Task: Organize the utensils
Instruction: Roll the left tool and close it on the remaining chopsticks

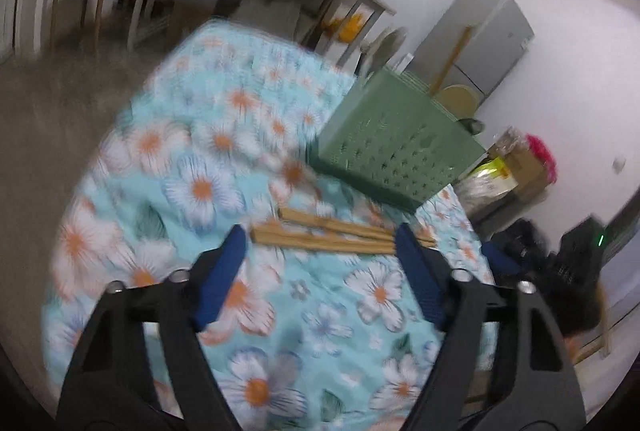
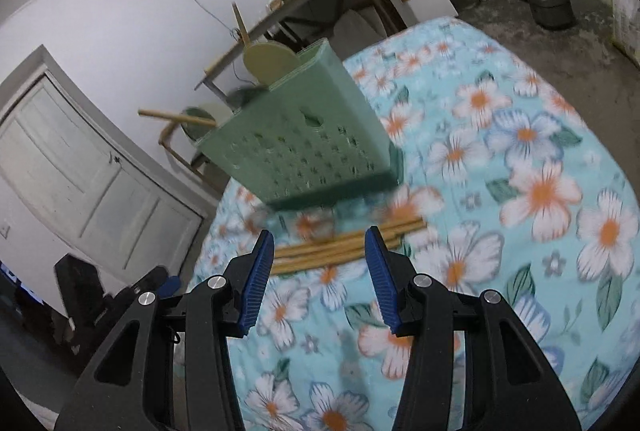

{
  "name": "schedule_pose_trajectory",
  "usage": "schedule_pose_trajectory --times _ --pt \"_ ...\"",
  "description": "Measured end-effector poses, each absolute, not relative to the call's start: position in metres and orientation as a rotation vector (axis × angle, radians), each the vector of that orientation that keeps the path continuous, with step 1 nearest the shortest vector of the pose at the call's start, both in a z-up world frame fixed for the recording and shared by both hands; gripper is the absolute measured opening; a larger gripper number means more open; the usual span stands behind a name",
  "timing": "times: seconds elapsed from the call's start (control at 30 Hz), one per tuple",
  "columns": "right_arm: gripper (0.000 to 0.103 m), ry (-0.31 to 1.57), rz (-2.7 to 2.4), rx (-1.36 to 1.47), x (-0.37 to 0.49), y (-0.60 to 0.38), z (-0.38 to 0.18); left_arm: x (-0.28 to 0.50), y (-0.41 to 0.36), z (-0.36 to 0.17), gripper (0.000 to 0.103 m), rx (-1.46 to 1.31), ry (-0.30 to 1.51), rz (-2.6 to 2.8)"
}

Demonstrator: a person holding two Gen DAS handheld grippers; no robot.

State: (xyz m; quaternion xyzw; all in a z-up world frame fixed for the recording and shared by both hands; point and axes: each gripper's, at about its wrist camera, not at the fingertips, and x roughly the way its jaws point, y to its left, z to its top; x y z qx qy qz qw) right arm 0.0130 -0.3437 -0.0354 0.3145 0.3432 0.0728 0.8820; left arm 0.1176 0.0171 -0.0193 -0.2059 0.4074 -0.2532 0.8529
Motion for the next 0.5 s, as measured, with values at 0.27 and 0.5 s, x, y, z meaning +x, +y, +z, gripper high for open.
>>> schedule_pose_trajectory --times 0.27,0.5 --pt "0.047 0.706 0.15 0.704 0.01 -0.355 -0.039 0.147 0.036 -0.101 0.042 -0.988 1.1 -0.549" --pt "0.047 0.708 0.136 0.758 0.006 -0.364 -0.049 0.15 0.043 -0.121 0.022 -1.189 1.091 -0.475"
